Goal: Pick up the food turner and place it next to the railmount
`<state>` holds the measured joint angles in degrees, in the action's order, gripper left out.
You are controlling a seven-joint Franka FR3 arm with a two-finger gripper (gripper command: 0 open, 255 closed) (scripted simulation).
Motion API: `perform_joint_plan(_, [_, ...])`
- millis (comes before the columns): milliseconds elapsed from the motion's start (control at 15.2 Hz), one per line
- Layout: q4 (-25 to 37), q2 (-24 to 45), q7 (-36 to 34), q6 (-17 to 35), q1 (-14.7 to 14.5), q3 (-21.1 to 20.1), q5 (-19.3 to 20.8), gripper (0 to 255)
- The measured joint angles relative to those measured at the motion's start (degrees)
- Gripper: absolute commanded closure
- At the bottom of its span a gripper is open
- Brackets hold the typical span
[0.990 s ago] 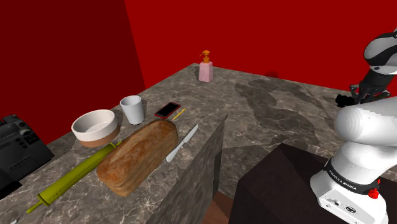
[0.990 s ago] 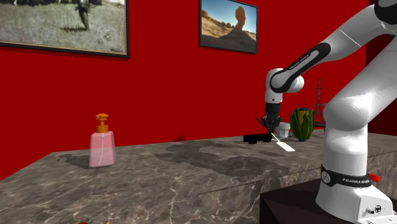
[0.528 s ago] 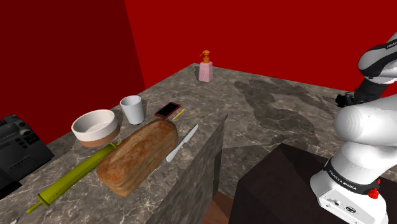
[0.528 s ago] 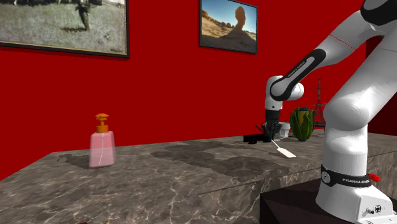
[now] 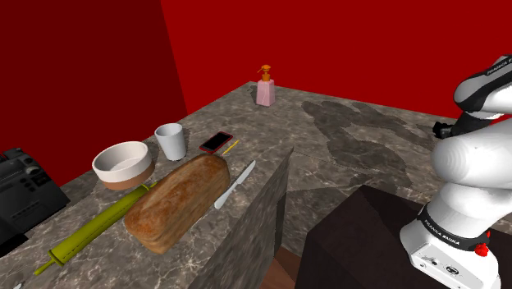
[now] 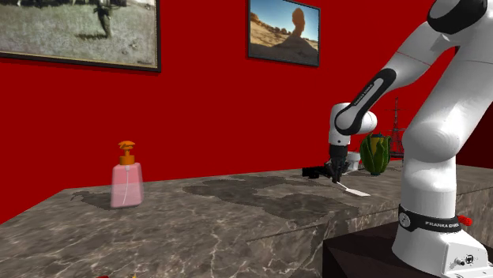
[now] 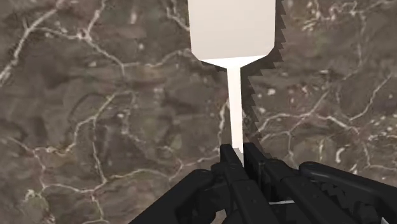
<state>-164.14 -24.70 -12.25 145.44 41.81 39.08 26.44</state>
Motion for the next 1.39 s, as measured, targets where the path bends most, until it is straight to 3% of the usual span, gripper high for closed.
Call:
perform_joint_plan(396, [-0.1,0.4,0.1,0.6,-0.1,0.2,0.0,255])
perform_joint_plan(462, [-0.1,0.4,0.1,0.6,-0.1,0.2,0.0,0])
perform_joint_plan(858, [-0.1,0.4,0.1,0.6,-0.1,0.2,0.0,0])
perform_joint_plan(1122, [1.6,-6.7,-0.3,-8.1,1.3,-2.7,-0.2,0])
perform_joint_plan(1386, [2.0,-8.8,-0.5,-10.7,1.8,-3.7,-0.3,0])
